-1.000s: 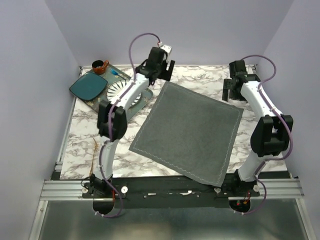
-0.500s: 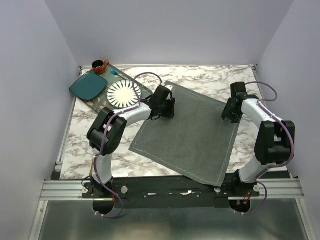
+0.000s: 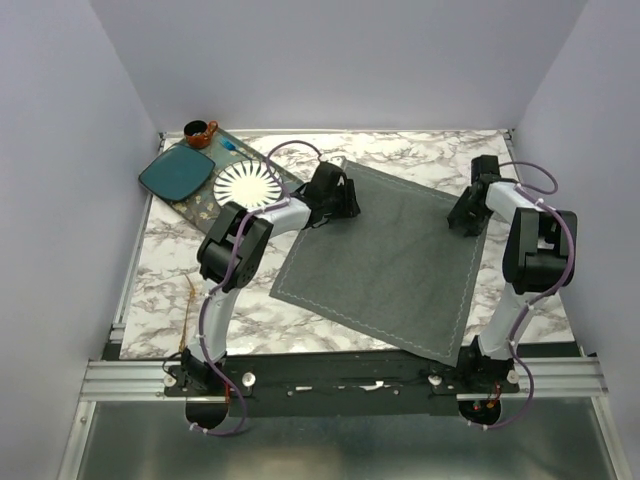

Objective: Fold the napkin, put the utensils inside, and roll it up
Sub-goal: Flatten the napkin out

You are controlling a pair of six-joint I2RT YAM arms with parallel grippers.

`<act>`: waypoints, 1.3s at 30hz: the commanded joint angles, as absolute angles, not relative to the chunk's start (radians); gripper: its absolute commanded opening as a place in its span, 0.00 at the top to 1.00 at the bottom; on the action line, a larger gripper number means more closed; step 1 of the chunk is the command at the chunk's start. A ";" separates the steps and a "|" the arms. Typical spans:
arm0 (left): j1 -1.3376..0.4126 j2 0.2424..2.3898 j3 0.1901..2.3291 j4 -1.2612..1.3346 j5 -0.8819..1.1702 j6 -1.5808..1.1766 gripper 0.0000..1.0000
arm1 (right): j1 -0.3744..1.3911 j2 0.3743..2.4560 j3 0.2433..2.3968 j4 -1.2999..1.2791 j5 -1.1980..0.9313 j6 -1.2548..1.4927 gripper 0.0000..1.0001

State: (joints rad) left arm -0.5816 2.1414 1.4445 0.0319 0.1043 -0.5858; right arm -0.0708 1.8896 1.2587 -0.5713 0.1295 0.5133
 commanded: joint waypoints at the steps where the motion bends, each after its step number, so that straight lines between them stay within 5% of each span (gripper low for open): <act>1: -0.580 2.232 1.525 0.089 0.184 -0.647 0.41 | -0.109 1.983 1.389 -0.621 0.103 0.488 0.43; 14: -0.537 2.441 1.896 -0.031 0.288 -0.655 0.37 | -0.143 2.207 1.860 -0.863 0.063 0.331 0.37; 20: -0.537 2.257 1.708 -0.006 0.247 -0.598 0.35 | -0.143 1.979 1.625 -0.832 0.119 0.422 0.30; 24: -0.560 2.140 1.661 -0.021 0.218 -0.588 0.36 | -0.149 1.855 1.422 -0.730 0.101 0.472 0.34; 26: -0.571 2.112 1.628 -0.031 0.207 -0.598 0.36 | -0.152 1.868 1.388 -0.710 0.065 0.482 0.46; 28: -0.572 2.077 1.596 -0.019 0.215 -0.638 0.36 | -0.152 1.890 1.385 -0.710 0.051 0.489 0.54; 39: -0.568 2.235 1.643 0.017 0.273 -0.718 0.39 | -0.169 1.993 1.460 -0.713 0.049 0.532 0.55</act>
State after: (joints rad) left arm -0.5777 2.1517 1.6066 0.0280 0.2657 -0.6868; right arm -0.1493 1.9549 1.4025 -0.7227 0.0711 0.5095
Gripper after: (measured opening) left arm 0.614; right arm 0.451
